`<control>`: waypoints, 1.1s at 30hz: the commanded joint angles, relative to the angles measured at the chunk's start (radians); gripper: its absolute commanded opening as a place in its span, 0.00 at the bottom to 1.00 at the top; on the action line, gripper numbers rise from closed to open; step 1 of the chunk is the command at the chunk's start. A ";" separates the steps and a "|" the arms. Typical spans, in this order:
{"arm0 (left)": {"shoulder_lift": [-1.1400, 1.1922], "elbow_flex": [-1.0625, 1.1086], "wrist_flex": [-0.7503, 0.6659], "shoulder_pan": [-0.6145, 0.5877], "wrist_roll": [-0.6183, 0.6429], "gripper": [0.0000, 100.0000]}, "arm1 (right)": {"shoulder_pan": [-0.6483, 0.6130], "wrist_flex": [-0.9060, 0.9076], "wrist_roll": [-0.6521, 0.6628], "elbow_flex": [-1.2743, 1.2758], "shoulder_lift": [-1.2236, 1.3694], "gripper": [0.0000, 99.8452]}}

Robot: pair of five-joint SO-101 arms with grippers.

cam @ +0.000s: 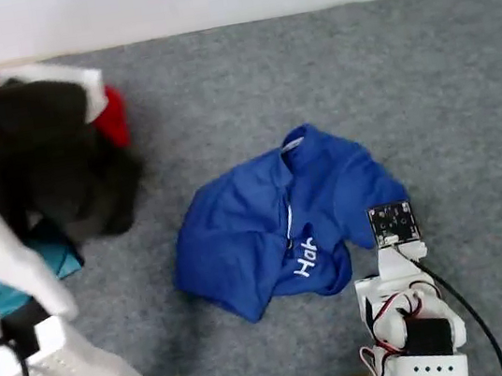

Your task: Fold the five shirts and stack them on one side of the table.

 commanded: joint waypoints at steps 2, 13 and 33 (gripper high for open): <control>-0.077 0.088 0.012 -0.061 -0.035 0.00 | -0.004 -0.012 0.011 0.015 -0.004 0.01; -0.103 0.159 0.015 -0.153 -0.110 0.08 | -0.004 -0.012 0.011 0.015 -0.004 0.01; -0.582 0.285 0.017 -0.212 -0.115 0.20 | -0.004 -0.012 0.011 0.015 -0.004 0.01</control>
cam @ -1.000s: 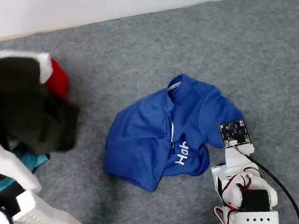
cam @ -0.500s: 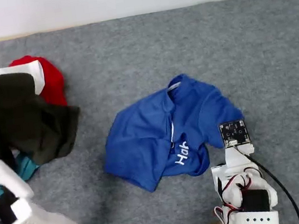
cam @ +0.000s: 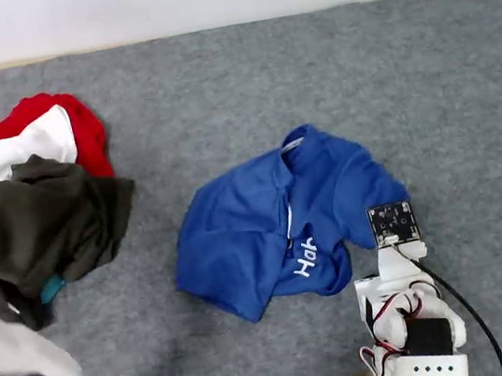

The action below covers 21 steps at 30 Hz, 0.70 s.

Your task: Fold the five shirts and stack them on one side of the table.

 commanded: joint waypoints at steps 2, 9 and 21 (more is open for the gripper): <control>-0.216 0.171 0.017 0.044 -0.006 0.16 | -0.004 -0.012 0.011 0.015 -0.004 0.01; -0.598 0.613 0.009 0.259 -0.008 0.09 | -0.004 -0.012 0.011 0.015 -0.004 0.01; -0.985 1.222 0.011 0.308 -0.008 0.05 | -0.005 -0.012 0.008 0.015 -0.004 0.01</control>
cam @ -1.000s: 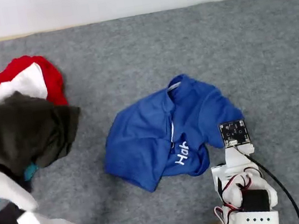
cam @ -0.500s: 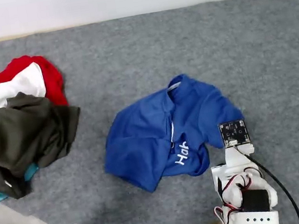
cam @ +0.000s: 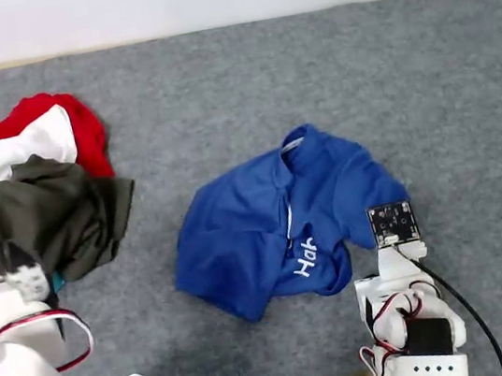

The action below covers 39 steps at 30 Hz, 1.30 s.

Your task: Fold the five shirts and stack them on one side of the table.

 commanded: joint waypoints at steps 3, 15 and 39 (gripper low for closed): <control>-0.087 0.157 0.012 0.005 -0.002 0.05 | -0.001 -0.002 0.011 0.015 -0.005 0.01; -0.092 0.271 0.009 0.014 -0.009 0.05 | 0.147 0.061 0.158 -0.440 0.012 0.01; -0.100 0.510 -0.176 -0.575 -0.132 0.01 | -0.570 0.493 0.249 -1.309 1.211 0.01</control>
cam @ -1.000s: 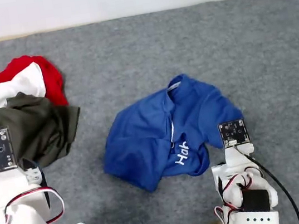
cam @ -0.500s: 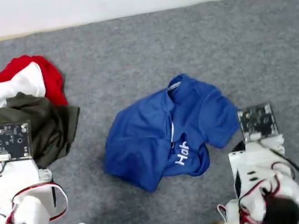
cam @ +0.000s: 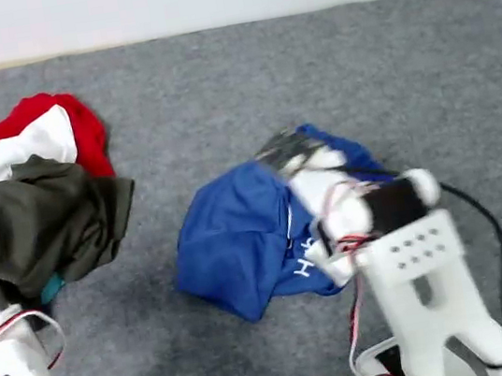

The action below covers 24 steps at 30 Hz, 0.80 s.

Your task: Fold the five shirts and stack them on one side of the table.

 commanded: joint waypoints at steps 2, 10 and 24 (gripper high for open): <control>-0.009 0.084 -0.069 -0.149 -0.081 0.01 | -0.182 0.036 0.011 -0.054 0.101 0.01; -0.009 0.223 -0.130 -0.210 -0.178 0.01 | -0.358 -0.038 0.020 -0.054 0.308 0.21; -0.009 0.274 -0.198 -0.206 -0.175 0.01 | -0.512 -0.328 0.025 -0.055 0.573 0.25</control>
